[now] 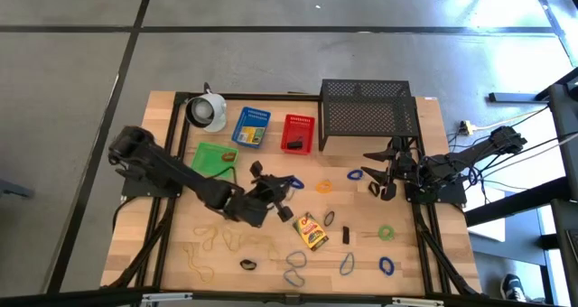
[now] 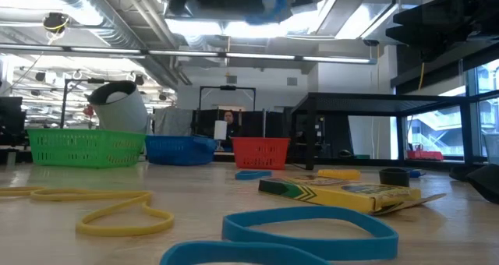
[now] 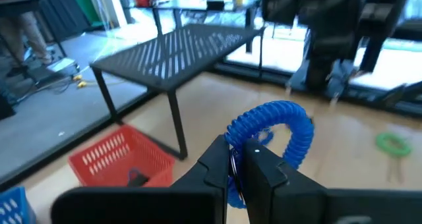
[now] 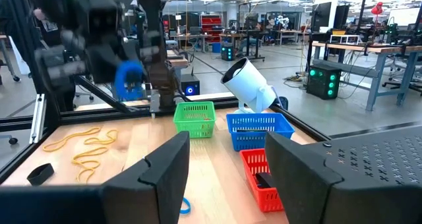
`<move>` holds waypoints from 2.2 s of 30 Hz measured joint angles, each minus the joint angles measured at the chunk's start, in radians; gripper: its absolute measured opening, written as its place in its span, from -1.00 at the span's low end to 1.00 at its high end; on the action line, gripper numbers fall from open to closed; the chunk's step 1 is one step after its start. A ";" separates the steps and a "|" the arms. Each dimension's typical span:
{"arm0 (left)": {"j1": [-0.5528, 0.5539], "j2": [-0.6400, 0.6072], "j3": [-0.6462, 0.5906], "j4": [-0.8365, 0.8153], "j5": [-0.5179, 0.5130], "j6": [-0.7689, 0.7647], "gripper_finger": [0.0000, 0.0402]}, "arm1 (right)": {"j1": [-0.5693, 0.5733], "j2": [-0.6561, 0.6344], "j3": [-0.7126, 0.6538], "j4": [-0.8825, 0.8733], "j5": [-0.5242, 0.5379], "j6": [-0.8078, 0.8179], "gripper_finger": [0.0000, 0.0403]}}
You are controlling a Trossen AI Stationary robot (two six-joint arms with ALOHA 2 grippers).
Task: Pick & Place Office Desk Supplies
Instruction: Put the blue spring keychain into the green bin
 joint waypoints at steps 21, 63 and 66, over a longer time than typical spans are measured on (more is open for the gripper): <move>-0.003 -0.093 0.000 -0.512 -0.007 -0.249 -0.92 | 0.000 0.000 0.000 0.000 0.000 0.000 0.00; 0.305 -0.187 -0.314 -1.254 0.478 -0.949 -0.91 | 0.000 0.000 0.000 0.000 0.000 0.000 0.00; 0.309 -0.187 -0.321 -1.246 0.481 -0.949 -0.91 | 0.000 0.000 0.000 0.000 0.000 0.000 0.00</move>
